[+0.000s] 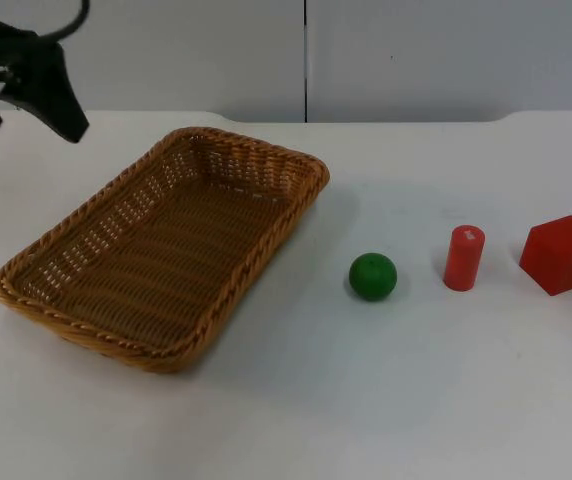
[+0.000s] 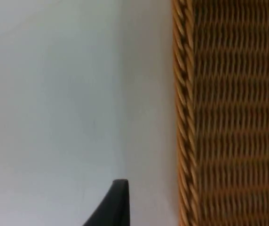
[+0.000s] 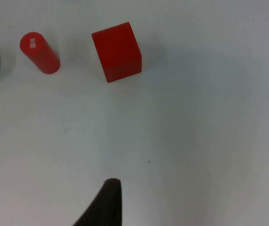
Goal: Pick up the basket with the left hand and place the object to the left of the red cylinder into the basket with the right hand.
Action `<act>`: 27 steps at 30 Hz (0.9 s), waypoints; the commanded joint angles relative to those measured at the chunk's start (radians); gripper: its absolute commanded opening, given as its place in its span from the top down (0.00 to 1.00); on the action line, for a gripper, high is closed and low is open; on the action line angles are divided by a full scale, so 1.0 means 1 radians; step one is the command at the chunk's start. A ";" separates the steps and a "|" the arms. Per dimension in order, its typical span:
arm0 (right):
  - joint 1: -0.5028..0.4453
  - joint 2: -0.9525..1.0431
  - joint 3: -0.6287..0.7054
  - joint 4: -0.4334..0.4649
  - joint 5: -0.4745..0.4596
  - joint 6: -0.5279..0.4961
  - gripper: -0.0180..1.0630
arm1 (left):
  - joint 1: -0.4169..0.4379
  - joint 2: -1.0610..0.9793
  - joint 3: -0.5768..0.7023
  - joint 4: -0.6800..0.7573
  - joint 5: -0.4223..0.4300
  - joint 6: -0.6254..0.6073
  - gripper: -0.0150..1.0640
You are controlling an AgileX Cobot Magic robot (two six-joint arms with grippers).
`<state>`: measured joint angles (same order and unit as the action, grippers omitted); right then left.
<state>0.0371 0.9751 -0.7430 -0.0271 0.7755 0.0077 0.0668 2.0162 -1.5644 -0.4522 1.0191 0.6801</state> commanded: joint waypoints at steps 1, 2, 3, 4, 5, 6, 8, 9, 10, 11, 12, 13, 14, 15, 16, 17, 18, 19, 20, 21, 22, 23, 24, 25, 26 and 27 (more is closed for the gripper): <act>-0.005 -0.002 0.006 -0.005 -0.011 -0.001 0.02 | -0.005 0.080 -0.076 -0.024 0.043 0.020 0.01; -0.005 -0.002 0.006 -0.005 -0.011 -0.001 0.02 | -0.012 0.113 -0.114 -0.018 0.045 0.022 0.01; -0.005 -0.002 0.006 -0.005 -0.011 -0.001 0.02 | -0.022 0.156 -0.146 -0.018 0.043 0.022 0.01; -0.005 -0.002 0.006 -0.005 -0.011 -0.001 0.02 | -0.033 0.185 -0.170 -0.018 0.039 0.025 0.01; -0.005 -0.002 0.006 -0.005 -0.011 -0.001 0.02 | -0.033 0.185 -0.170 -0.018 0.039 0.025 0.01; -0.005 -0.002 0.006 -0.005 -0.011 -0.001 0.02 | -0.046 0.213 -0.198 -0.016 0.039 0.040 0.01; -0.005 -0.002 0.006 -0.005 -0.011 -0.001 0.02 | -0.078 0.276 -0.243 -0.001 0.041 0.050 0.01; -0.005 -0.002 0.006 -0.005 -0.011 -0.001 0.02 | -0.092 0.304 -0.265 0.010 0.041 0.050 0.01; -0.005 -0.002 0.006 -0.005 -0.011 -0.001 0.02 | -0.092 0.304 -0.265 0.010 0.041 0.050 0.01; -0.005 -0.002 0.006 -0.005 -0.011 -0.001 0.02 | -0.108 0.329 -0.283 0.024 0.039 0.050 0.01; -0.005 -0.002 0.006 -0.005 -0.011 -0.001 0.02 | -0.119 0.349 -0.296 0.037 0.039 0.048 0.01; -0.005 -0.002 0.006 -0.005 -0.011 -0.001 0.02 | -0.128 0.371 -0.307 0.052 0.041 0.048 0.01; -0.005 -0.002 0.006 -0.005 -0.011 -0.001 0.02 | -0.139 0.384 -0.310 0.063 0.039 0.048 0.01; -0.005 -0.002 0.006 -0.005 -0.011 -0.001 0.02 | -0.149 0.404 -0.314 0.075 0.037 0.048 0.01; -0.005 -0.002 0.006 -0.005 -0.011 -0.001 0.02 | -0.149 0.404 -0.314 0.075 0.037 0.048 0.01; -0.005 -0.002 0.006 -0.005 -0.011 -0.001 0.02 | -0.153 0.411 -0.316 0.077 0.037 0.048 0.01; -0.005 -0.002 0.006 -0.005 -0.011 -0.001 0.02 | -0.158 0.419 -0.316 0.079 0.037 0.048 0.01; -0.005 -0.002 0.006 -0.005 -0.011 -0.001 0.02 | -0.158 0.423 -0.316 0.079 0.037 0.048 0.02; -0.005 -0.002 0.006 -0.005 -0.011 -0.001 0.02 | -0.158 0.426 -0.316 0.079 0.037 0.048 0.04; -0.005 -0.002 0.006 -0.005 -0.011 -0.001 0.02 | -0.158 0.426 -0.316 0.079 0.037 0.048 0.04; -0.005 -0.002 0.006 -0.005 -0.011 -0.001 0.02 | -0.158 0.429 -0.316 0.079 0.037 0.048 0.08; -0.005 -0.002 0.006 -0.005 -0.011 -0.001 0.02 | -0.158 0.429 -0.316 0.084 0.037 0.049 0.14; -0.005 -0.002 0.006 -0.005 -0.009 -0.001 0.02 | -0.158 0.429 -0.316 0.091 0.035 0.049 0.23; -0.005 -0.002 0.006 -0.005 -0.009 -0.001 0.02 | -0.158 0.429 -0.316 0.097 0.035 0.047 0.33; -0.005 -0.002 0.006 -0.005 -0.009 -0.001 0.02 | -0.158 0.429 -0.316 0.097 0.035 0.047 0.33; -0.005 -0.002 0.006 -0.005 -0.009 -0.001 0.02 | -0.158 0.429 -0.316 0.100 0.035 0.045 0.45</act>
<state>0.0371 0.9751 -0.7430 -0.0271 0.7748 0.0000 -0.0863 2.4479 -1.8732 -0.3583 1.0493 0.7209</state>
